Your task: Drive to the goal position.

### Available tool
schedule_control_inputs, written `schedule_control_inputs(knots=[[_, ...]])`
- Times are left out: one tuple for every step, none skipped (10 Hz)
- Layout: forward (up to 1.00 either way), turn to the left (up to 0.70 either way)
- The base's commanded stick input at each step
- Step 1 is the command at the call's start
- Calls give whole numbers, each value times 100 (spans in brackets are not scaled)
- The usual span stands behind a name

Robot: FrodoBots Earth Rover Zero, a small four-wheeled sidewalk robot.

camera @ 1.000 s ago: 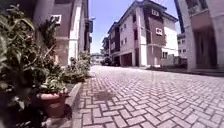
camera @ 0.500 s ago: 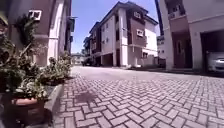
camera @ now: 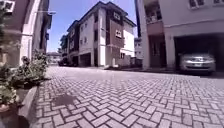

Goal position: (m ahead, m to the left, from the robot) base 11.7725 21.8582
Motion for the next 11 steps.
schedule_control_inputs(knots=[[0, -70], [0, -70], [0, -70], [0, -70], [0, -70], [0, -70], [0, -70], [0, -70], [0, -70], [0, -70], [0, -70]])
